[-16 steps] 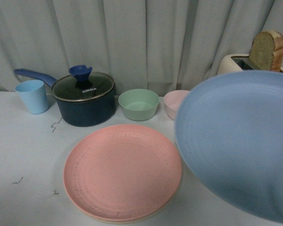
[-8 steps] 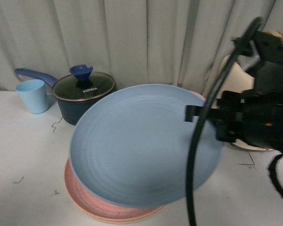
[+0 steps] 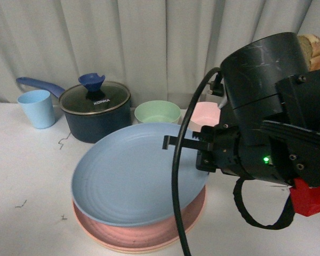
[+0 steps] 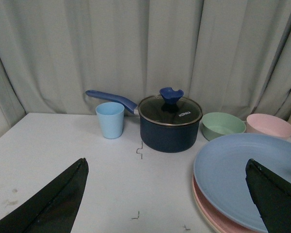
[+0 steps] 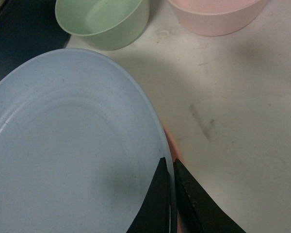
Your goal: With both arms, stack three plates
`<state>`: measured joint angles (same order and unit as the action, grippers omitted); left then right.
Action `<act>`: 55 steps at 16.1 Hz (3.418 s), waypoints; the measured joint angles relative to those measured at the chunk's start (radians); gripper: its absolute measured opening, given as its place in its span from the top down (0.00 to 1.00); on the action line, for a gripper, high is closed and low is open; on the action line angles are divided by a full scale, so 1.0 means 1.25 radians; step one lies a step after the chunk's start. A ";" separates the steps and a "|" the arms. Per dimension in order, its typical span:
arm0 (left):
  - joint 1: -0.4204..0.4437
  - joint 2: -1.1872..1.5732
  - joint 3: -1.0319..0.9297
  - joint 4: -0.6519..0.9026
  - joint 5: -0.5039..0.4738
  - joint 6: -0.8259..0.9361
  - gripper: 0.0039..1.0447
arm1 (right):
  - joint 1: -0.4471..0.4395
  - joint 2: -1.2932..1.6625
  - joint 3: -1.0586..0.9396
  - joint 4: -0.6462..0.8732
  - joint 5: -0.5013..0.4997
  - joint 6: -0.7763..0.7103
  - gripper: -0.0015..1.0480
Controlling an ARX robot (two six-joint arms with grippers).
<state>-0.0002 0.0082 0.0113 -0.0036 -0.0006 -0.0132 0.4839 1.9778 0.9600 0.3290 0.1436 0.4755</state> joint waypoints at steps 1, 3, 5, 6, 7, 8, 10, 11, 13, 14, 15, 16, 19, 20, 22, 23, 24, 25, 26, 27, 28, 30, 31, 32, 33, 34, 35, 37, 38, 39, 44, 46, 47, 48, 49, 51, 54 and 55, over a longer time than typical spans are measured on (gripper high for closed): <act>0.000 0.000 0.000 0.000 0.000 0.000 0.06 | 0.010 0.009 0.002 -0.001 0.005 0.000 0.97; 0.000 0.000 0.000 0.000 0.000 0.000 0.06 | 0.021 0.024 0.002 0.023 0.028 0.003 0.97; 0.000 0.000 0.000 0.000 0.000 0.000 0.06 | 0.021 0.031 -0.001 0.031 0.034 0.005 0.97; 0.000 0.000 0.000 0.000 0.000 0.000 0.06 | 0.020 0.037 -0.002 0.031 0.033 0.005 0.97; 0.000 0.000 0.000 0.000 0.000 0.000 0.06 | 0.020 0.040 -0.004 0.032 0.030 0.005 0.97; 0.000 0.000 0.000 0.000 0.000 0.000 0.06 | 0.020 0.040 -0.007 0.031 0.027 0.005 0.96; 0.000 0.000 0.000 0.000 0.000 0.000 0.06 | 0.020 0.040 -0.013 0.017 0.010 0.006 0.75; 0.000 0.000 0.000 0.000 0.000 0.000 0.06 | 0.020 0.038 -0.021 0.016 0.007 0.005 0.65; 0.000 0.000 0.000 0.000 0.000 0.000 0.06 | 0.003 0.000 -0.037 0.007 -0.004 0.005 0.40; 0.000 0.000 0.000 0.000 0.000 0.000 0.06 | -0.007 -0.031 -0.040 0.001 -0.019 0.005 0.30; 0.000 0.000 0.000 0.000 0.000 0.000 0.06 | -0.018 -0.059 -0.044 0.001 -0.032 0.005 0.21; 0.000 0.000 0.000 0.000 0.000 0.000 0.06 | -0.034 -0.100 -0.054 -0.001 -0.053 0.009 0.09; 0.000 0.000 0.000 0.000 0.000 0.000 0.06 | -0.069 -0.200 -0.085 -0.009 -0.104 0.027 0.07; 0.000 0.000 0.000 0.000 0.000 0.000 0.06 | -0.086 -0.261 -0.099 -0.010 -0.108 0.032 0.06; 0.000 0.000 0.000 0.000 0.000 0.000 0.06 | -0.115 -0.371 -0.110 -0.016 -0.138 0.049 0.06; 0.000 0.000 0.000 0.000 0.000 0.000 0.06 | -0.115 -0.397 -0.135 0.084 -0.091 0.024 0.10; 0.000 0.000 0.000 0.000 0.001 0.000 0.06 | -0.123 -0.452 -0.200 0.220 0.023 -0.067 0.20; 0.000 0.000 0.000 0.000 0.000 0.000 0.06 | -0.144 -0.539 -0.289 0.276 0.092 -0.186 0.32; 0.000 0.000 0.000 0.000 0.000 0.000 0.06 | -0.174 -0.623 -0.351 0.253 0.099 -0.271 0.44; 0.000 0.000 0.000 0.001 0.000 0.000 0.06 | -0.190 -0.712 -0.410 0.226 0.092 -0.323 0.57; 0.000 0.000 0.000 0.000 0.000 0.000 0.06 | -0.197 -0.776 -0.454 0.212 0.078 -0.345 0.67; 0.000 0.000 0.000 0.000 0.000 0.000 0.06 | -0.211 -0.853 -0.511 0.208 0.063 -0.361 0.81; 0.000 0.000 0.000 0.000 0.000 0.000 0.06 | -0.215 -0.872 -0.525 0.204 0.053 -0.362 0.84; 0.000 0.000 0.000 0.000 0.000 0.000 0.06 | -0.232 -0.920 -0.565 0.194 0.038 -0.367 0.94; 0.000 0.000 0.000 0.000 0.000 0.000 0.06 | -0.263 -0.977 -0.620 0.190 0.013 -0.375 0.98; 0.000 0.000 0.000 0.000 0.000 0.000 0.06 | -0.289 -1.028 -0.665 0.178 -0.005 -0.375 0.98; 0.000 0.000 0.000 0.000 0.000 0.000 0.06 | -0.297 -1.059 -0.685 0.163 -0.017 -0.375 0.98; 0.000 0.000 0.000 0.000 0.000 0.000 0.06 | -0.339 -1.114 -0.698 0.134 -0.080 -0.375 0.98; 0.000 0.000 0.000 0.000 0.000 0.000 0.06 | -0.388 -1.143 -0.711 0.117 -0.103 -0.375 0.98; 0.000 0.000 0.000 0.000 0.000 0.000 0.06 | -0.392 -1.168 -0.721 0.099 -0.107 -0.375 0.98; 0.000 0.000 0.000 0.000 0.000 0.000 0.06 | -0.387 -1.389 -0.759 -0.068 -0.115 -0.376 0.98; 0.000 0.000 0.000 0.000 0.000 0.000 0.06 | -0.387 -1.408 -0.759 -0.086 -0.115 -0.375 0.98; 0.000 0.000 0.000 0.000 0.000 0.000 0.06 | -0.387 -1.414 -0.759 -0.094 -0.115 -0.375 0.98; 0.000 0.000 0.000 0.000 0.000 0.000 0.06 | -0.387 -1.419 -0.759 -0.100 -0.115 -0.375 0.98; 0.000 0.000 0.000 0.000 0.000 0.000 0.06 | -0.387 -1.423 -0.759 -0.104 -0.115 -0.375 0.98; 0.000 0.000 0.000 0.000 0.000 0.000 0.06 | -0.387 -1.432 -0.759 -0.111 -0.115 -0.375 0.98; 0.000 0.000 0.000 0.000 0.000 0.000 0.06 | -0.387 -1.445 -0.759 -0.123 -0.115 -0.376 0.98; 0.000 0.000 0.000 0.000 0.000 0.000 0.06 | -0.387 -1.449 -0.759 -0.128 -0.115 -0.375 0.98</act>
<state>-0.0002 0.0082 0.0113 -0.0036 -0.0006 -0.0132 -0.0002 0.1669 0.0113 0.1692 -0.0002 0.0063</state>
